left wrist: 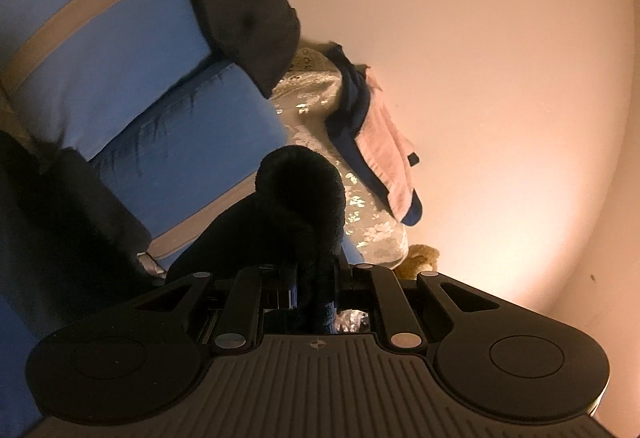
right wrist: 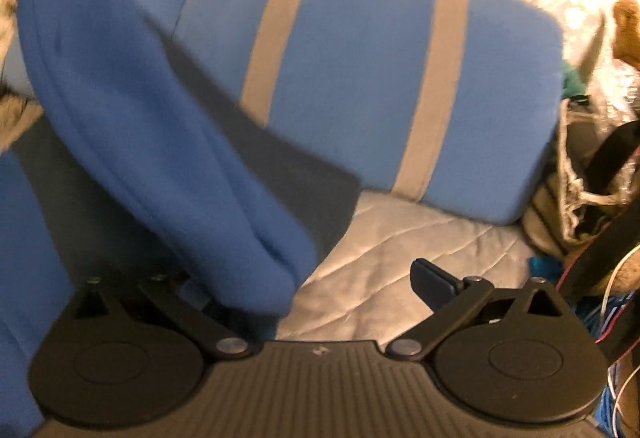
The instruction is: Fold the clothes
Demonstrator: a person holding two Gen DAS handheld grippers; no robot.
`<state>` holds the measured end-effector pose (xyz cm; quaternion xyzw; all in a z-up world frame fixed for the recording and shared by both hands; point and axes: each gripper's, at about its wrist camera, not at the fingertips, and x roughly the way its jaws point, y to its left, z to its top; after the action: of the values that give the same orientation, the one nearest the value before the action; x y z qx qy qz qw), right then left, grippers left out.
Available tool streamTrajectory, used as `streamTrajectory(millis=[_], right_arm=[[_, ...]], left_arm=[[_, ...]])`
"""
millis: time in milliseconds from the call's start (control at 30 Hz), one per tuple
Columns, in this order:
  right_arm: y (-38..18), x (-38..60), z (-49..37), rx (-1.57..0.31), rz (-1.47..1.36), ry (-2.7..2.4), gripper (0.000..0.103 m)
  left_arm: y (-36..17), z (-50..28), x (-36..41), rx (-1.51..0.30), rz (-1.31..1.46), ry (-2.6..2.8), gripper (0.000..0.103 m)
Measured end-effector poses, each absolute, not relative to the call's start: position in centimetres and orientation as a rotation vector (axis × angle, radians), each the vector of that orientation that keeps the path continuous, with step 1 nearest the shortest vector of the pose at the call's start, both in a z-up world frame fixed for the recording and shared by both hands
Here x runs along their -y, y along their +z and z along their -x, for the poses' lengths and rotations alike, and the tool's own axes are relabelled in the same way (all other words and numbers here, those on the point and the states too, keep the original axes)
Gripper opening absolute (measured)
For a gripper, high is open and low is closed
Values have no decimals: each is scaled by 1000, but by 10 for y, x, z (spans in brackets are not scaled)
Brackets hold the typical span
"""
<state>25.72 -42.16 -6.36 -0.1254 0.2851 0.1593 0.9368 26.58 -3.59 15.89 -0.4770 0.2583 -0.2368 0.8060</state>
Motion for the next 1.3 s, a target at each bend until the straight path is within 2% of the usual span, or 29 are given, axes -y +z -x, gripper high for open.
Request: streamTrajectory(millis=[267,433,667,1000,1133,1200,1267,1300], right_arm=[[-92,406,-272,-608,368,250,103],[-89,428,-266,-588,455,239,103],[-77,467,-262,-584,405,254,103],[-77,454,-259,-599,372,317,100],[-77,447,-261,-613,331,349,94],[-78,445,-261,-624,322,362,86],[-78,444,-262,-635,316,373,62],[-78,443,-262,-641,313,379,57]], left_arm=[[161,-266,20,-586,931,-494,15],[155,-270,-1,-609,928,-451,15],[142,-273,-16,-651,987,-428,15],[144,-270,-27,-652,980,-456,15],[141,-268,-35,-654,994,-457,15],[140,-266,-40,-660,984,-453,15],[137,-264,-47,-668,963,-446,15],[135,-263,-51,-673,952,-440,15]])
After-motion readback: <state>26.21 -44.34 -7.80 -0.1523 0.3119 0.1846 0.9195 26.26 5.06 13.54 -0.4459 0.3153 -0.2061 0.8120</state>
